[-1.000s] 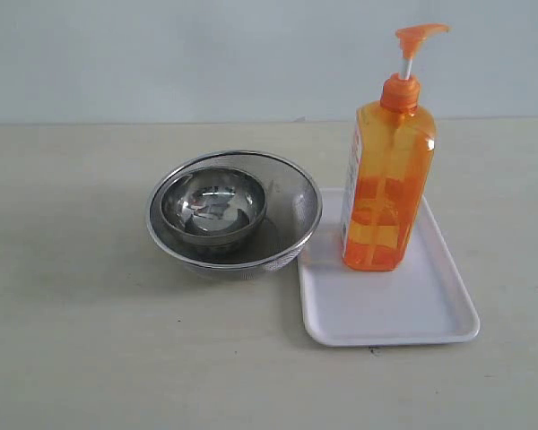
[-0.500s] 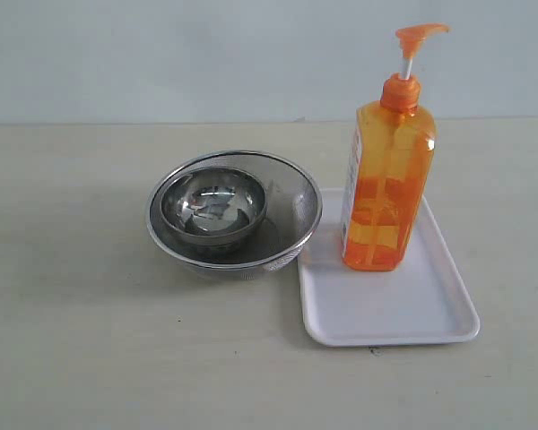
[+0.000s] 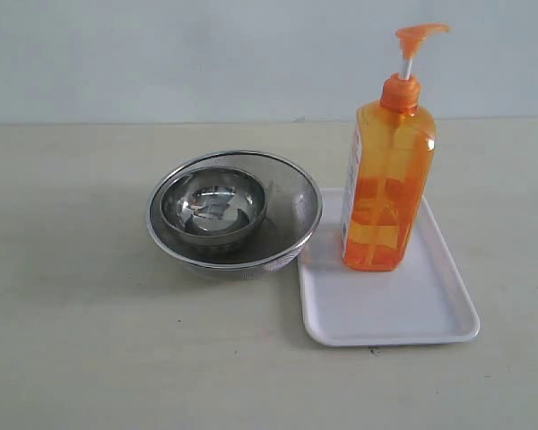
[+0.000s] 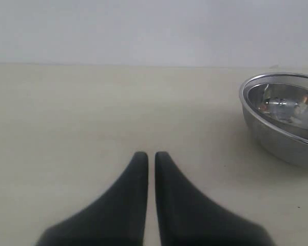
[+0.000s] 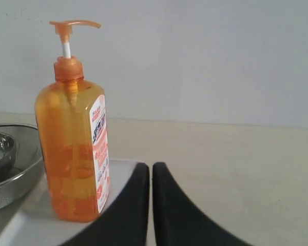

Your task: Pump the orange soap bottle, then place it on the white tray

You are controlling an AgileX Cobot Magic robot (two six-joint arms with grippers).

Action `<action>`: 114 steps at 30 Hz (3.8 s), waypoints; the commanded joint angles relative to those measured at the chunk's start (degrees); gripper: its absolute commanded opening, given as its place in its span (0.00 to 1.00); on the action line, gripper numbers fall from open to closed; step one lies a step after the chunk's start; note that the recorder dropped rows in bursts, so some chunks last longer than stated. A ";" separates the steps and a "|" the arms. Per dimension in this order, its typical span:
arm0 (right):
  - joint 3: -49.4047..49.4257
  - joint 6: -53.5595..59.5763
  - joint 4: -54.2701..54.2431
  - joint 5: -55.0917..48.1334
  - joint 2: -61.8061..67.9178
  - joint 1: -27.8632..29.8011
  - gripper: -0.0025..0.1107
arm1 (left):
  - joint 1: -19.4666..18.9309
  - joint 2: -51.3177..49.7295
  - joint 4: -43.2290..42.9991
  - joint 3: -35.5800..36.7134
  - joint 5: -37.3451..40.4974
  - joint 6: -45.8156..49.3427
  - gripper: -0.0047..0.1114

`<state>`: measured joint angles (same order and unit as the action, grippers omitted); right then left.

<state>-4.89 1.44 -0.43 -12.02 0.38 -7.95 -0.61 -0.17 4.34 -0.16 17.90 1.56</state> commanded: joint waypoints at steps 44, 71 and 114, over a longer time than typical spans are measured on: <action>4.89 3.15 -0.28 -7.64 -0.38 0.10 0.02 | -0.26 0.17 0.75 0.16 -0.04 0.23 0.08; 4.89 0.43 -0.28 -7.89 -0.38 3.39 0.02 | -0.26 0.17 0.75 0.16 -0.04 0.23 0.08; 4.89 0.07 -0.28 -7.25 -0.38 3.39 0.02 | -0.26 0.17 0.75 0.16 -0.04 0.23 0.08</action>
<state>0.00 1.45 -0.64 -20.19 0.29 -4.72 -0.61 -0.17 4.34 -0.16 18.02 1.56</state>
